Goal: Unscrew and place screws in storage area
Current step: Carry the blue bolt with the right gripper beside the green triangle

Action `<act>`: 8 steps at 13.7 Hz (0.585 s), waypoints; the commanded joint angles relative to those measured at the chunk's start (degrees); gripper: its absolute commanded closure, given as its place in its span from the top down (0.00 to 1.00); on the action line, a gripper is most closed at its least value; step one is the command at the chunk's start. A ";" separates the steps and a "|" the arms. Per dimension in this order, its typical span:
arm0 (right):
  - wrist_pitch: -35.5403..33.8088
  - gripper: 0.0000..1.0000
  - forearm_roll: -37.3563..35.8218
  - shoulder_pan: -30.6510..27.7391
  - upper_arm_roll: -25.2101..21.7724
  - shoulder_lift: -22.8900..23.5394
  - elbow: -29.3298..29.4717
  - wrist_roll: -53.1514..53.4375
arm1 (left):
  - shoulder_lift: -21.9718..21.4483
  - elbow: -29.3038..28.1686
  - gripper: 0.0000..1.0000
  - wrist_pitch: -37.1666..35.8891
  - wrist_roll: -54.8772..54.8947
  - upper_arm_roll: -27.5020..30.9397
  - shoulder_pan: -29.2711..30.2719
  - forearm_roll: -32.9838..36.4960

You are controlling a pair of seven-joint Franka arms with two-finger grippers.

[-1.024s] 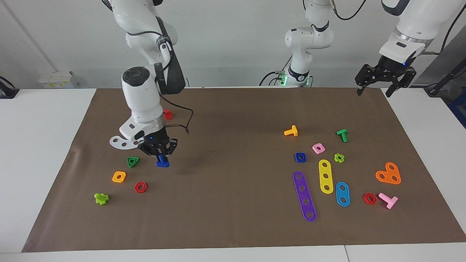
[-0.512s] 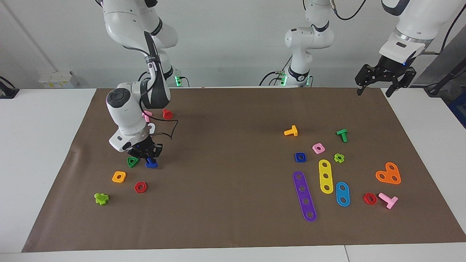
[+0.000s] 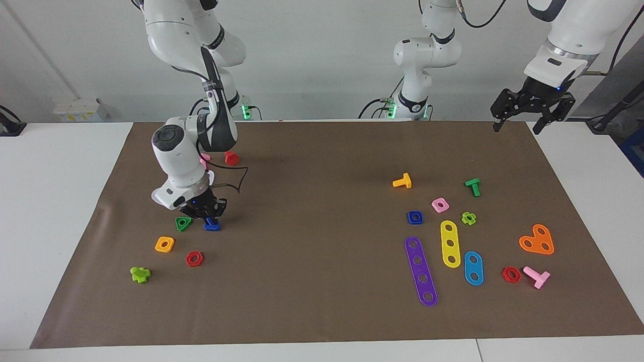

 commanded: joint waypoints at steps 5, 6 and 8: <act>-1.52 1.00 0.89 -0.32 0.44 -2.92 3.26 2.54 | -1.77 -1.91 1.00 -0.22 0.81 -0.24 0.77 -1.06; -4.50 1.00 0.72 -0.23 0.27 -3.19 5.80 4.38 | -1.77 -1.99 1.00 -0.22 0.81 -0.24 0.77 -1.06; -13.98 1.00 -0.16 -0.76 0.09 -3.37 13.43 8.42 | -1.77 -1.99 1.00 -0.22 0.81 -0.24 0.77 -1.06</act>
